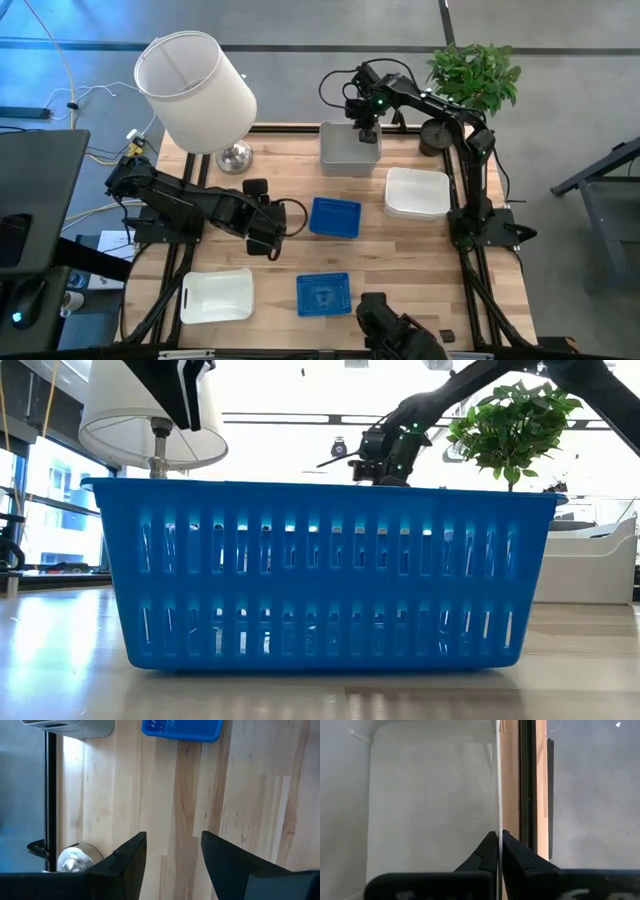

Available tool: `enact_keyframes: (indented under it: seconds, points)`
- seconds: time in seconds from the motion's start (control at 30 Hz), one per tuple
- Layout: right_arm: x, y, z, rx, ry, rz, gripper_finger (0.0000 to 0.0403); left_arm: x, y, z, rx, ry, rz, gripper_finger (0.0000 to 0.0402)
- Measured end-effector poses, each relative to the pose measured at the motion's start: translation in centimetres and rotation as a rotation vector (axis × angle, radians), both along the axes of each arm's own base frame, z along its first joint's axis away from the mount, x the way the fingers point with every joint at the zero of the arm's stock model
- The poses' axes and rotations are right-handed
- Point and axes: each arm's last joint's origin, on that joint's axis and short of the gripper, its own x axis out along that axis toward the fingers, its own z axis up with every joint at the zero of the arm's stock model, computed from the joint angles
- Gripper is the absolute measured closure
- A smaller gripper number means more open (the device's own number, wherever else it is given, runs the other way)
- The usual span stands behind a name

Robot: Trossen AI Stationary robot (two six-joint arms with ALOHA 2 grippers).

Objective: Stack baskets by color
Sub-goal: Stack the bottom gray bin on top of the top gray bins, then stack the bottom white bin on top of the top white bins

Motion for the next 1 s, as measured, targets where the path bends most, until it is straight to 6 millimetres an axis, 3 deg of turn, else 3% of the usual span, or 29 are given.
enact_keyframes:
  seconds: [0.37,0.67,0.83,1.0]
  points:
    - [-0.3,0.4,-0.2,0.025,0.043,0.012,0.0398,0.0,0.0,0.0,0.000,0.000,0.000,0.0227]
    - [0.2,0.7,-0.1,-0.025,0.075,-0.010,0.0309,0.0,0.0,0.0,-0.008,0.001,0.001,0.0227]
    - [0.1,0.7,1.8,-0.060,0.110,-0.058,0.0269,0.0,0.0,0.0,-0.013,0.002,0.001,0.0227]
    - [-0.4,1.6,4.2,0.077,0.094,-0.103,0.0259,-0.2,-0.2,-0.1,-0.032,0.012,0.015,0.0227]
